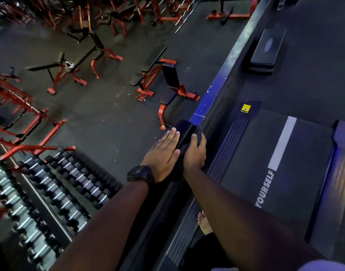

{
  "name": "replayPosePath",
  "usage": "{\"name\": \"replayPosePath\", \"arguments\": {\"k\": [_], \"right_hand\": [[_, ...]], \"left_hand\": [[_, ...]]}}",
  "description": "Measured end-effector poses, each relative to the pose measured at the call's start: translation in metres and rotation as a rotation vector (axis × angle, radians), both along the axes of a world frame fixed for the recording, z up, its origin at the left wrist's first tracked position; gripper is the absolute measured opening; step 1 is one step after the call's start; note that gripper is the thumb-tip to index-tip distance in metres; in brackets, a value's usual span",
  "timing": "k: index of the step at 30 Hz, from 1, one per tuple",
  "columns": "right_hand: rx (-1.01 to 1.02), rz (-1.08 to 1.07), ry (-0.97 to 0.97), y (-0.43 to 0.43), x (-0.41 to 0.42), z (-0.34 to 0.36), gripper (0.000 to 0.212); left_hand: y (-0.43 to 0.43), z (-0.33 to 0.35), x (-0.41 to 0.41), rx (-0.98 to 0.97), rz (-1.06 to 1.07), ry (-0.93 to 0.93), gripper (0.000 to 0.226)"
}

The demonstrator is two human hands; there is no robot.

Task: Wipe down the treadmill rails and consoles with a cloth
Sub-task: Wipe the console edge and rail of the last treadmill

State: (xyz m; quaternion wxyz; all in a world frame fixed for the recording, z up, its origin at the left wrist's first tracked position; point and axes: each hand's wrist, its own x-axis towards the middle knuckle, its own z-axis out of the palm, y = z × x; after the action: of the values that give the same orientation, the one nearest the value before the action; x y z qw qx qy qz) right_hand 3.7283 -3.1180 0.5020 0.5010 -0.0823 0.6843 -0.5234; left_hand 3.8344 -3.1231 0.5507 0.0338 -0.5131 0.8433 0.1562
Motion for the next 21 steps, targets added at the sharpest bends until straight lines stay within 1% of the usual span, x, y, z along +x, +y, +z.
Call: {"name": "replayPosePath", "arguments": {"k": [2, 6, 7, 8, 11, 12, 13, 14, 17, 18, 21], "right_hand": [[0.019, 0.006, -0.010, 0.007, 0.003, -0.002, 0.052], [-0.108, 0.003, 0.103, 0.019, 0.014, 0.003, 0.050], [-0.111, -0.007, 0.113, 0.015, 0.011, 0.002, 0.048], [-0.091, -0.018, 0.092, 0.009, 0.007, 0.000, 0.047], [0.050, -0.022, -0.101, 0.003, 0.002, -0.010, 0.044], [0.077, -0.010, -0.121, 0.008, 0.006, -0.009, 0.044], [0.072, 0.003, -0.101, 0.013, 0.011, -0.006, 0.045], [0.034, 0.006, -0.041, 0.018, 0.016, -0.002, 0.047], [-0.126, 0.000, 0.132, 0.018, 0.016, 0.003, 0.048], [-0.114, -0.011, 0.140, 0.013, 0.012, 0.000, 0.047], [0.054, -0.042, -0.032, 0.009, 0.011, -0.010, 0.044]], "left_hand": [[0.000, -0.001, 0.002, 0.002, -0.022, 0.002, 0.074], [0.001, -0.003, 0.005, 0.019, -0.021, 0.049, 0.075], [0.001, -0.003, 0.004, 0.023, -0.023, 0.055, 0.076], [0.000, -0.004, 0.004, 0.031, -0.023, 0.062, 0.077], [0.001, -0.004, 0.003, 0.045, -0.023, 0.083, 0.078], [0.002, -0.004, 0.004, 0.045, -0.022, 0.089, 0.077], [0.002, -0.005, 0.005, 0.045, -0.020, 0.092, 0.077], [0.002, -0.005, 0.005, 0.047, -0.019, 0.095, 0.076], [0.002, -0.006, 0.006, 0.048, -0.018, 0.118, 0.075], [0.003, -0.004, 0.006, 0.051, -0.018, 0.123, 0.074], [0.007, -0.003, 0.007, 0.060, -0.019, 0.121, 0.067]]}}
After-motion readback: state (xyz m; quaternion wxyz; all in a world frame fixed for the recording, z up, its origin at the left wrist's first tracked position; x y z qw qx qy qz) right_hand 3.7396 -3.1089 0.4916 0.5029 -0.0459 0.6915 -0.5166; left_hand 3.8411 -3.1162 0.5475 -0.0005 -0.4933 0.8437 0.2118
